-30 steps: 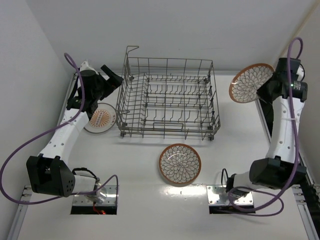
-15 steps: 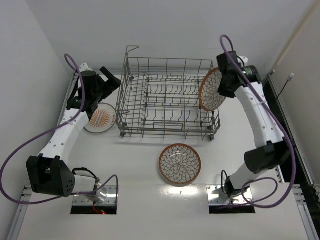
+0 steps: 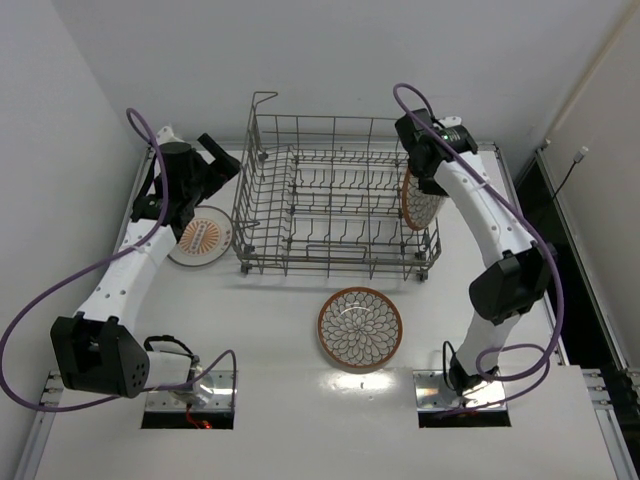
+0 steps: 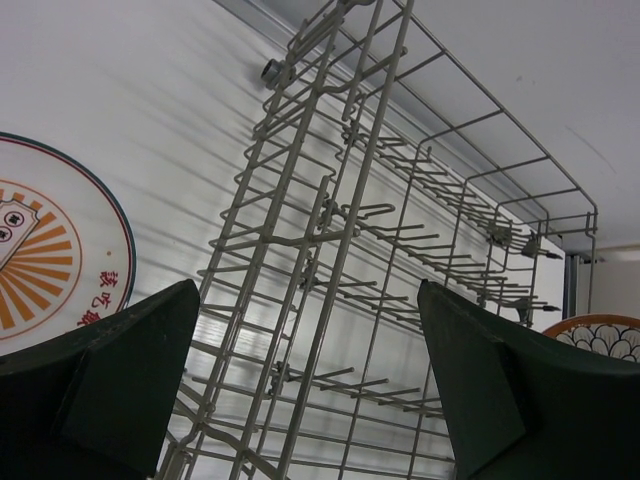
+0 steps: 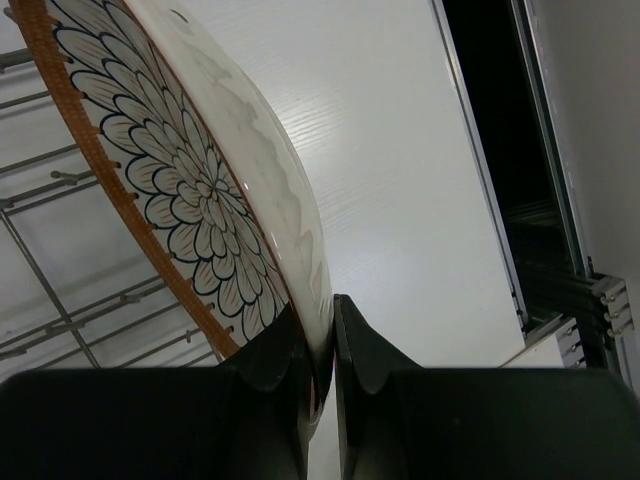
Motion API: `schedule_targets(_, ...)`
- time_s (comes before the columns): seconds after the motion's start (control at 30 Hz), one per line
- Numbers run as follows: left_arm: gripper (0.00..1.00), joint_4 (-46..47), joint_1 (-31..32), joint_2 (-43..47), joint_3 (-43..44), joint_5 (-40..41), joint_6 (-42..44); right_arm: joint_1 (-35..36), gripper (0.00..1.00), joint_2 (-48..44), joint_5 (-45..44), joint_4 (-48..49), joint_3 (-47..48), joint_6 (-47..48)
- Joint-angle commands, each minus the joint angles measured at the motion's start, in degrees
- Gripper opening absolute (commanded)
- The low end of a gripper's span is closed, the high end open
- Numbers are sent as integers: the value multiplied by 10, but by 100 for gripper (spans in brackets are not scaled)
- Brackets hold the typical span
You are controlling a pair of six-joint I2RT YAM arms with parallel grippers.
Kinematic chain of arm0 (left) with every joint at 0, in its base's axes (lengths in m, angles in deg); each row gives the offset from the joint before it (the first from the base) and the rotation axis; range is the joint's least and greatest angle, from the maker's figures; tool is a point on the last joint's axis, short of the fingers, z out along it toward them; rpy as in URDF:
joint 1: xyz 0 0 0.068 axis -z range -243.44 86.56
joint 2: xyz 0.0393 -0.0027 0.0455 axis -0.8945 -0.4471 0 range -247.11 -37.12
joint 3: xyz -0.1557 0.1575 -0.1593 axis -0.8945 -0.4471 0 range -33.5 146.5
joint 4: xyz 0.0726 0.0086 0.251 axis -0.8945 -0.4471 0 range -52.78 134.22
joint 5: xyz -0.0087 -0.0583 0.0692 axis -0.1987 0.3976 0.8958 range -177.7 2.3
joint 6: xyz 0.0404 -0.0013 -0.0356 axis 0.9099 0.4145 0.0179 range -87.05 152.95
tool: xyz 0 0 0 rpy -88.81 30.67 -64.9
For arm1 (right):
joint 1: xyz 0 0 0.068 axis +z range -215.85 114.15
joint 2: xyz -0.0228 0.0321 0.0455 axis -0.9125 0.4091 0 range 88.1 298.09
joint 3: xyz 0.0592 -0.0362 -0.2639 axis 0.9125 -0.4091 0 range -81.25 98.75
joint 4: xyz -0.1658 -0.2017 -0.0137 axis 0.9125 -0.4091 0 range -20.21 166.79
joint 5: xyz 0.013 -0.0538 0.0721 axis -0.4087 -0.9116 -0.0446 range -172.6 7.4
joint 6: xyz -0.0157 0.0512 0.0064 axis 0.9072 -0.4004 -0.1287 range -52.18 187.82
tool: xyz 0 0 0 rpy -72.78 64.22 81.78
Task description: Load the plates into the dish rack
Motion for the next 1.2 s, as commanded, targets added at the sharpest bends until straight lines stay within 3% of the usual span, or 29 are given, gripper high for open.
schedule_targets(0.0, 89, 11, 0, 21, 0, 10, 6, 18, 0, -8, -70, 42, 32, -9)
schedule_targets(0.5, 90, 6, 0, 26, 0, 21, 6, 93, 0, 36, -63, 3, 13, -78)
schedule_targets(1.17, 90, 1, 0, 26, -5, 26, 6, 99, 2, 68, 47, 51, -66, -114)
